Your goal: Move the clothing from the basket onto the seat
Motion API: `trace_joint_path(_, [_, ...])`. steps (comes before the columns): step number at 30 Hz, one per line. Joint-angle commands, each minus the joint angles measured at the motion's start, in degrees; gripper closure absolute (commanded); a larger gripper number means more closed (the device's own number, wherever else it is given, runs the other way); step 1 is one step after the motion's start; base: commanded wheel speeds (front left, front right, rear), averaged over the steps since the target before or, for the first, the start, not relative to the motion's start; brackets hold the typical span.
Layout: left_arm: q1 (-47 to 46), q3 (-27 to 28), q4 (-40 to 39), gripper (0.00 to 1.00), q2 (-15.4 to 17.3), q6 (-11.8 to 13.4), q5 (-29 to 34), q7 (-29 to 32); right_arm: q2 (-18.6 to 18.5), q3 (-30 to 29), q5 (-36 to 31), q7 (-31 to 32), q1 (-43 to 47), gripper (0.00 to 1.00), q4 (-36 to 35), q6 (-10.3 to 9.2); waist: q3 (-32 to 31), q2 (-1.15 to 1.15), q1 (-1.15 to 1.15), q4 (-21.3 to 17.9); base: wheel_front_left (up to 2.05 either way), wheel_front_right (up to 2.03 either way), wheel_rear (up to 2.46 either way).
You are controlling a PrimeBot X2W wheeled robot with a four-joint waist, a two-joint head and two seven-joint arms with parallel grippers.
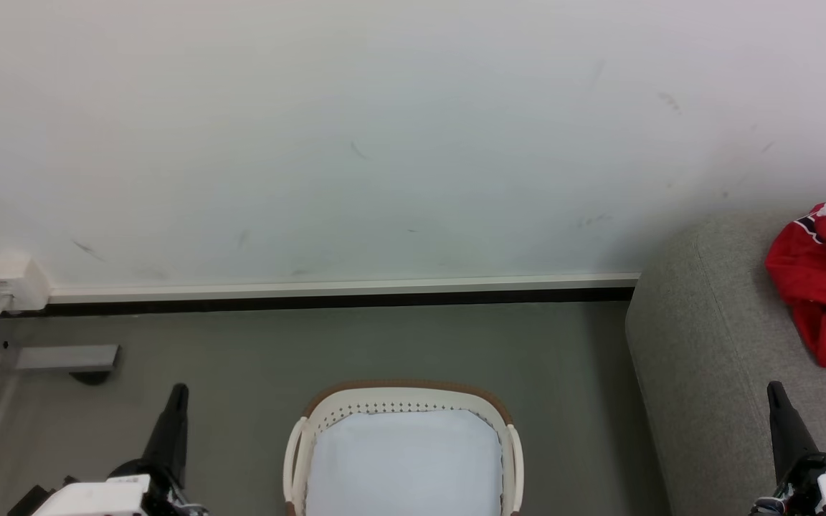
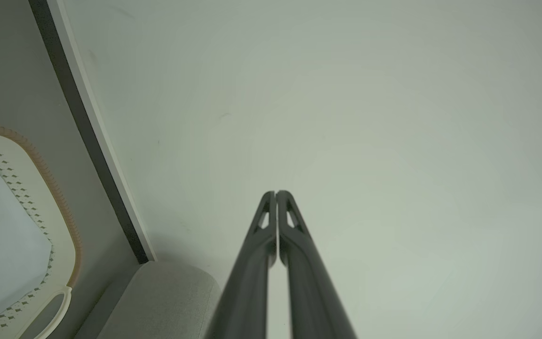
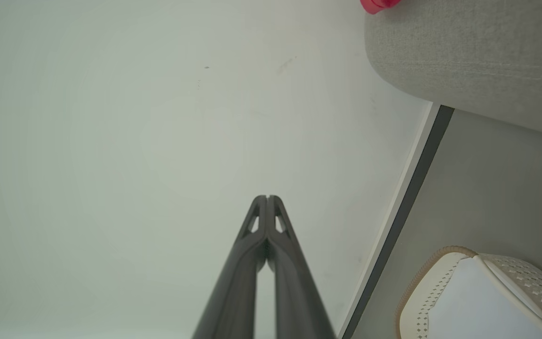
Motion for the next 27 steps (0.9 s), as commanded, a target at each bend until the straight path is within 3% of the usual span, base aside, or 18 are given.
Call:
trace_joint_path(1, [-0.5, 0.1, -0.2, 1.00, 0.4, -0.2, -0.8, 0.2, -0.4, -0.2, 0.1, 0.2, -0.7, 1.00, -0.2, -0.12, 0.0, 0.00, 0.00, 0.0, 0.00, 0.00, 0.00])
trace_joint_path(27, [-0.5, 0.1, -0.2, 1.00, 0.4, -0.2, -0.8, 0.2, -0.4, -0.2, 0.1, 0.2, -0.7, 1.00, -0.2, -0.12, 0.0, 0.00, 0.00, 0.0, 0.00, 0.00, 0.00])
